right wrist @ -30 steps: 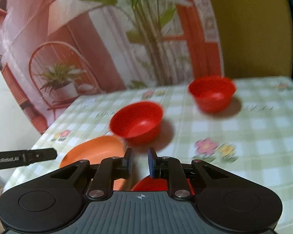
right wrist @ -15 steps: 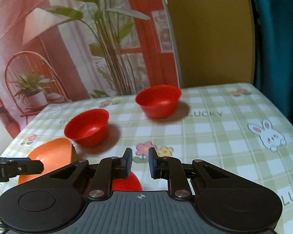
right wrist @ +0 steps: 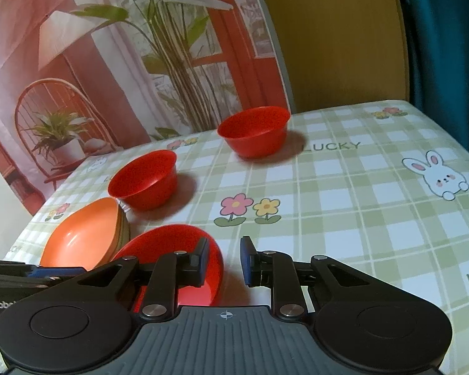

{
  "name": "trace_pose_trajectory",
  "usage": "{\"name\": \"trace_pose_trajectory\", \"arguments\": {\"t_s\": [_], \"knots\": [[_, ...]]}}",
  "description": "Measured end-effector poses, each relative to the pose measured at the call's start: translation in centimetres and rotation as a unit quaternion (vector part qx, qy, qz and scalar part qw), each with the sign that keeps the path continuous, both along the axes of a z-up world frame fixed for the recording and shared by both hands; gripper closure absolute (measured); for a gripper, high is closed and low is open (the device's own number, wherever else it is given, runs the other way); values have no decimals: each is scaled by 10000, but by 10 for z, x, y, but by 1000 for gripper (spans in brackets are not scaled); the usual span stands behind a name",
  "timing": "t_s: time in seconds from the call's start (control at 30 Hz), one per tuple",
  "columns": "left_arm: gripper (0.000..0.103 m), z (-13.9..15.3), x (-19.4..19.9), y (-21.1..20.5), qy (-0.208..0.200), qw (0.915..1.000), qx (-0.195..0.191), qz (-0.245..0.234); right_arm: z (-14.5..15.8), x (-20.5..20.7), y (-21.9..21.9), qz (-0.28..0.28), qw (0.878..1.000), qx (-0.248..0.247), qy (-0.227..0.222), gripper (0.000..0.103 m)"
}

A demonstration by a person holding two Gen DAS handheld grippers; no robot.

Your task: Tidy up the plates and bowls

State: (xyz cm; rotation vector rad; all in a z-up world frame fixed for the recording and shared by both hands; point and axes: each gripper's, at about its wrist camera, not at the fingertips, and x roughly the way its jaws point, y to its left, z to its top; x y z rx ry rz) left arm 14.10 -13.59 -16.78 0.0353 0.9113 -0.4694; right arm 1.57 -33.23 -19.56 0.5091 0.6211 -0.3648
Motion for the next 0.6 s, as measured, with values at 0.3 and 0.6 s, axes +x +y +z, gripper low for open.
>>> {"name": "trace_pose_trajectory", "arguments": {"t_s": [0.3, 0.6], "knots": [[75, -10, 3, -2, 241, 9997, -64, -32, -4, 1, 3, 81, 9999, 133, -15, 83], [83, -16, 4, -2, 350, 9992, -174, -97, -7, 1, 4, 108, 9997, 200, 23, 90]]}}
